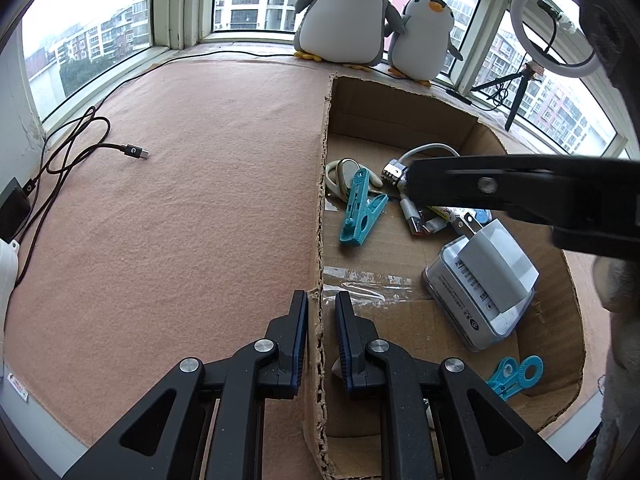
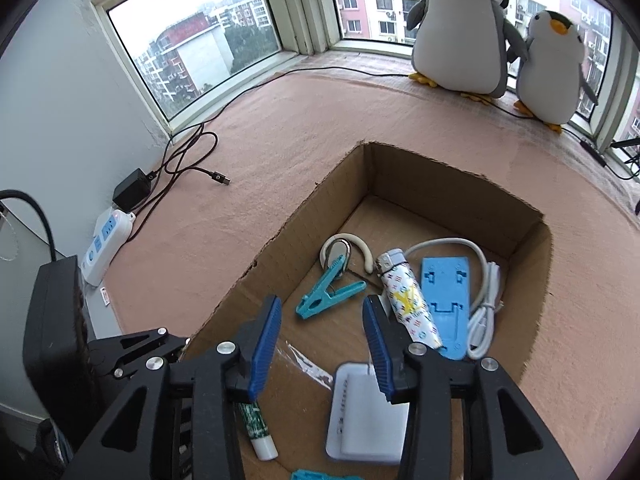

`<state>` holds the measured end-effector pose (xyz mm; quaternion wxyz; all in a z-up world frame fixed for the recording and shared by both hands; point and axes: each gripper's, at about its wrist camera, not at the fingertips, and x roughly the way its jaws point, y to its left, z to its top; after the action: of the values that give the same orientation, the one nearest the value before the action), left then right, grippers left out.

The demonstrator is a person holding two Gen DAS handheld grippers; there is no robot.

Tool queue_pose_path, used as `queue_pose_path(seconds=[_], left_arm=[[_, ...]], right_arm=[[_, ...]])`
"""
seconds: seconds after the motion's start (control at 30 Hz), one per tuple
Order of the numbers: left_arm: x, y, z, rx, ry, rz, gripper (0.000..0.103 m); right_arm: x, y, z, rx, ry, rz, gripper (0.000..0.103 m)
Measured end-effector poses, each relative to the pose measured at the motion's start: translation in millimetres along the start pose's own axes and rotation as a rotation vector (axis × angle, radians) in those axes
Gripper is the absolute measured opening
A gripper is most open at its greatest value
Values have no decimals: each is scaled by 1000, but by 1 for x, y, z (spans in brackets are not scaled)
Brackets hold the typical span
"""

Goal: Organize rigid objects

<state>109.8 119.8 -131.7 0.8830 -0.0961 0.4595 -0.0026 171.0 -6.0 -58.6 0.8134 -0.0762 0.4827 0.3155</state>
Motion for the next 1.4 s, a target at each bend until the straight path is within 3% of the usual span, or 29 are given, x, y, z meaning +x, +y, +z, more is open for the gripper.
queue_pose_path(seconds=[0.4,0.5,0.73,0.87,1.13,1.4], left_arm=[[-1,-3,0,7,3,15,15],[-1,-4,-1,10,3,20,15],[-1,-5,-1,11,-1,28,15],[-3,-6,-3,19,-7,39,15],[-8,-12,-5,38,-24,68,15],[-19,-15,-7,52,-48,94,15]], right_arm=[[-47,-18,-34,69,-72,-7,41],[-65,-23,-48,75,-106,-30,48],[-99,-48,-89,140,-168,-116,53],[-108,-70,-115,214,-188,-163,64],[-120,-101,-150,351,-221,-203,64],[-131,-104,-163,385,-254,-218,65]])
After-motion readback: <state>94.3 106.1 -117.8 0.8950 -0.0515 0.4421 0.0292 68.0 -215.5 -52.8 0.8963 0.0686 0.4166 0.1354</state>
